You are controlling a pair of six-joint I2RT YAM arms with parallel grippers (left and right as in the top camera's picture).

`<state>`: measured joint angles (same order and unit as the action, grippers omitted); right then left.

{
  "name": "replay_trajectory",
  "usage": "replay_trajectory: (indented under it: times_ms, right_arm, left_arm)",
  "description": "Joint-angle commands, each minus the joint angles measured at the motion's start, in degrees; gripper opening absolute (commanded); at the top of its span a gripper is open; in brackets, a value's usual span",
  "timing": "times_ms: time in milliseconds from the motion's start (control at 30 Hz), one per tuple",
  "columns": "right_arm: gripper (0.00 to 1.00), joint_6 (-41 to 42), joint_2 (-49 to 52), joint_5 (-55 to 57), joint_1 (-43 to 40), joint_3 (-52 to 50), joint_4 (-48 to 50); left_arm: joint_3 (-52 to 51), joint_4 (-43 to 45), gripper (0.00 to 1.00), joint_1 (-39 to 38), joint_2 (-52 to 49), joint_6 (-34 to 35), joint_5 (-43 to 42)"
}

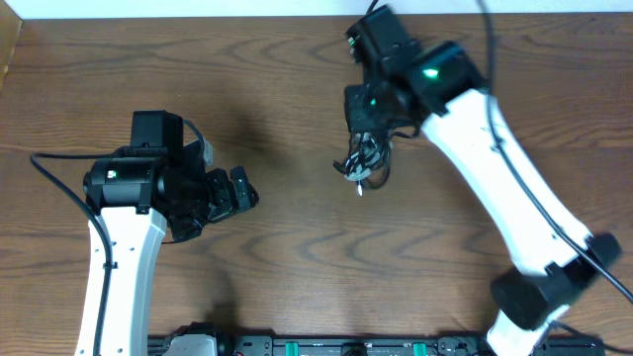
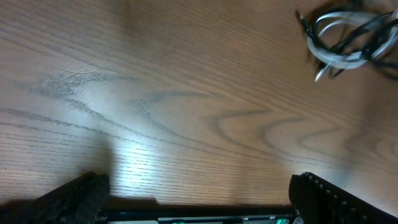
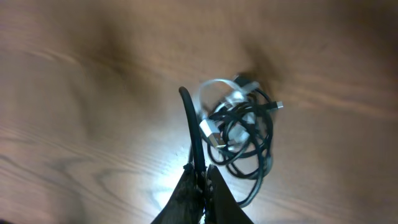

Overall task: Untangle cables
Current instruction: 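Lift the black cable with the right gripper, pulling it up from the coil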

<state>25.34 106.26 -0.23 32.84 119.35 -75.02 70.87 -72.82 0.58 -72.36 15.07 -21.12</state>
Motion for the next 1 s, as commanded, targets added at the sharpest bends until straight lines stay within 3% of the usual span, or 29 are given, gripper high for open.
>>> replay_trajectory:
  times_ms: [0,433,700,800,900,967]
  right_arm:
    - [0.02,1.2,-0.7,4.7,-0.2,0.7,-0.1]
    - [0.02,3.1,-0.5,-0.9,-0.5,-0.7,-0.4]
    - [0.01,2.9,-3.3,-15.6,-1.3,0.9,2.4]
    - [0.01,-1.7,-3.0,-19.0,-1.0,0.6,2.4]
    - [0.02,-2.3,-2.4,-4.8,-0.5,-0.1,1.3]
    - [0.02,6.2,-1.6,10.3,-0.1,-0.3,-2.1]
  left_arm:
    - [0.7,0.0,0.98,-0.2,-0.3,0.3,-0.3]
    - [0.7,0.0,0.98,-0.2,-0.3,0.2,-0.3]
    - [0.7,0.0,0.98,-0.2,-0.3,0.2,-0.3]
    - [0.7,0.2,0.98,-0.2,-0.3,0.3,-0.3]
    - [0.7,0.2,0.98,-0.2,-0.3,0.3,-0.3]
    - [0.7,0.2,0.98,-0.2,-0.3,0.2,-0.3]
